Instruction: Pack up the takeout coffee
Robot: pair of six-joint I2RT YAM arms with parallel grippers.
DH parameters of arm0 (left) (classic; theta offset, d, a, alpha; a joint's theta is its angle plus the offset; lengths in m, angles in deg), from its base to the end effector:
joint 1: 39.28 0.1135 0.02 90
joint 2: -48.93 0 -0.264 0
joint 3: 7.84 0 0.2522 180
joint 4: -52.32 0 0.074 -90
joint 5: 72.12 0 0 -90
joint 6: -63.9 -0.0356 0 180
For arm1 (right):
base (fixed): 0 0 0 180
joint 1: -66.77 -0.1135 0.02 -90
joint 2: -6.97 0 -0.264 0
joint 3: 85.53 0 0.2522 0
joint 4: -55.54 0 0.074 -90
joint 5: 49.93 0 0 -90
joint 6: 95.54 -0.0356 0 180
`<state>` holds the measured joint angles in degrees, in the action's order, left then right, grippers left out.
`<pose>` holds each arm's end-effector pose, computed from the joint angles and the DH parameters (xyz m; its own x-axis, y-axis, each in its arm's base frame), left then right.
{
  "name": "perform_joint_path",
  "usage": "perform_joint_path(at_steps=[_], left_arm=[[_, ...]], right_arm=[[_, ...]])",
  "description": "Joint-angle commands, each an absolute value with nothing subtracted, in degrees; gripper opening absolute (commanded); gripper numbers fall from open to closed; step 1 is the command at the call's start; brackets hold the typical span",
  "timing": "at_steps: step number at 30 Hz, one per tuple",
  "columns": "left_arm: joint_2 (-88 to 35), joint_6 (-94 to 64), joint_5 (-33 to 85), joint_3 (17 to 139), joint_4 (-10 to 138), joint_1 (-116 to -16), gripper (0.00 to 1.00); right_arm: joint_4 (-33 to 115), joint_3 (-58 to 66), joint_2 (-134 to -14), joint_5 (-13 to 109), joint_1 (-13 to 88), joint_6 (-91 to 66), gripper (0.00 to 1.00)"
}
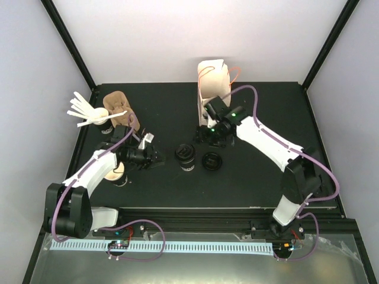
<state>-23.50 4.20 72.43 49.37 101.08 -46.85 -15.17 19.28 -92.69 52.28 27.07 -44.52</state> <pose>0.2194 -0.0584 0.2139 -0.9864 -0.1641 -0.0094 -0.0776 0.5155 -0.8534 0.2726 0.2361 0.2973 -0.9796 -0.0142 -0.2005 -0.0970 0.9069 0.4099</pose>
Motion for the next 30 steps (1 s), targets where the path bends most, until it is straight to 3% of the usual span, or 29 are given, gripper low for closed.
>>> perform_joint_path(at_steps=[1,11,20,30], left_arm=[[-22.71,10.12,75.09,45.82,93.03,-49.03,0.37],[-23.72,19.98,72.96,41.79,81.09,-52.09,0.3],[-26.68,24.44,72.31,41.61,76.7,-53.61,0.26],[-28.91,25.41,72.43,42.08,75.09,-54.6,0.25]], right_arm=[[5.61,5.03,-87.04,72.22,34.57,-35.75,0.75],[12.55,-1.14,-87.27,82.07,37.36,-29.56,0.46],[13.13,-0.31,-90.29,82.12,37.51,-27.75,0.34],[12.66,-1.62,-91.96,82.39,37.55,-26.49,0.32]])
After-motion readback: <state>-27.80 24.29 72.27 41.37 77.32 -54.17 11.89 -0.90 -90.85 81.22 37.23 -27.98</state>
